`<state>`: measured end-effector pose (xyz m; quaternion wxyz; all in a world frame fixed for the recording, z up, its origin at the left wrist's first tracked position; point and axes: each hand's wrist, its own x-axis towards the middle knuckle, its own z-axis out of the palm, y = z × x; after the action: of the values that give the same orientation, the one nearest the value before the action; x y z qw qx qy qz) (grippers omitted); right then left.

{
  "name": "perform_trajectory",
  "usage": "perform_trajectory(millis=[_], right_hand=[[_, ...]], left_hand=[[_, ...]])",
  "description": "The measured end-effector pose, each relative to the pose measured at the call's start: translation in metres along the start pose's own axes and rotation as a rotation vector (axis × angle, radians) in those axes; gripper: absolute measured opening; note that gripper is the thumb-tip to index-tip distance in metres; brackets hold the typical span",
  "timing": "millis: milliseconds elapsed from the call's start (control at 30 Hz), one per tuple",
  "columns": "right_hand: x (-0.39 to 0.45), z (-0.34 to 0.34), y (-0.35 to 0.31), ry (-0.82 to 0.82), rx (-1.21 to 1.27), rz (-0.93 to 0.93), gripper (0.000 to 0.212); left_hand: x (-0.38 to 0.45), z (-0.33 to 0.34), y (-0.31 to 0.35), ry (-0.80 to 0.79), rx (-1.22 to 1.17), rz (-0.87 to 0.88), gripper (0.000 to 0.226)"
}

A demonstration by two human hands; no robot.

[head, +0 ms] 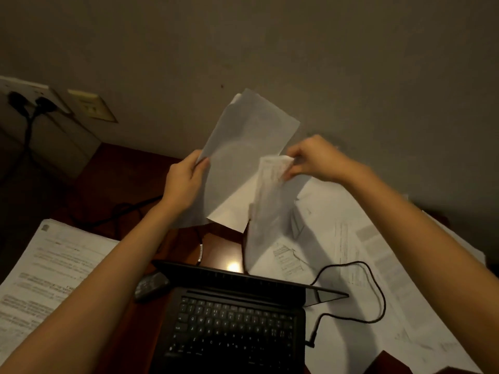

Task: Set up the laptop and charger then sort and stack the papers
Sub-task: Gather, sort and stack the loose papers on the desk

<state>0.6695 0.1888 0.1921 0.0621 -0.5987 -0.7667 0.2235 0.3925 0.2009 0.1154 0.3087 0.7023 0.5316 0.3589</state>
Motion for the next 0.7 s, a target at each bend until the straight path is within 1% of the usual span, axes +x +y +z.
perform_trajectory(millis=[33, 100, 167, 200, 300, 400, 433, 500, 533, 600, 633, 700], right_hand=[[-0.002, -0.012, -0.008, 0.060, 0.025, -0.043, 0.034], [-0.005, -0.030, -0.018, 0.220, 0.016, -0.142, 0.025], [-0.006, -0.045, -0.024, 0.373, -0.150, -0.208, 0.040], [-0.006, -0.050, -0.025, 0.420, -0.191, -0.221, 0.043], [-0.009, -0.063, -0.031, 0.446, -0.187, -0.207, 0.043], [-0.013, -0.066, -0.044, 0.479, -0.074, -0.180, 0.038], [-0.014, -0.065, -0.048, 0.523, -0.022, -0.162, 0.041], [-0.013, -0.061, -0.055, 0.610, 0.054, -0.109, 0.055], [-0.012, -0.057, -0.058, 0.621, 0.066, -0.094, 0.059], [-0.012, -0.048, -0.066, 0.572, 0.052, -0.095, 0.061], [-0.012, -0.043, -0.069, 0.547, 0.041, -0.102, 0.059], [-0.012, -0.033, -0.069, 0.492, 0.052, -0.098, 0.048]], left_hand=[[0.002, 0.001, 0.006, 0.000, 0.002, 0.015, 0.023], [0.004, 0.001, 0.018, -0.021, -0.017, 0.054, 0.017], [0.002, 0.001, 0.033, -0.054, -0.142, 0.072, 0.013], [0.000, 0.001, 0.039, -0.068, -0.223, 0.063, 0.013], [-0.006, -0.002, 0.055, -0.095, -0.378, 0.066, 0.016], [-0.013, -0.002, 0.065, -0.098, -0.450, 0.075, 0.034], [-0.015, -0.002, 0.066, -0.083, -0.473, 0.067, 0.038], [-0.020, 0.000, 0.066, -0.061, -0.500, 0.075, 0.047], [-0.022, 0.001, 0.065, -0.064, -0.496, 0.075, 0.047], [-0.025, 0.008, 0.063, -0.079, -0.496, 0.015, 0.030], [-0.026, 0.011, 0.062, -0.086, -0.492, -0.025, 0.027], [-0.030, 0.017, 0.059, -0.104, -0.478, -0.056, 0.033]])
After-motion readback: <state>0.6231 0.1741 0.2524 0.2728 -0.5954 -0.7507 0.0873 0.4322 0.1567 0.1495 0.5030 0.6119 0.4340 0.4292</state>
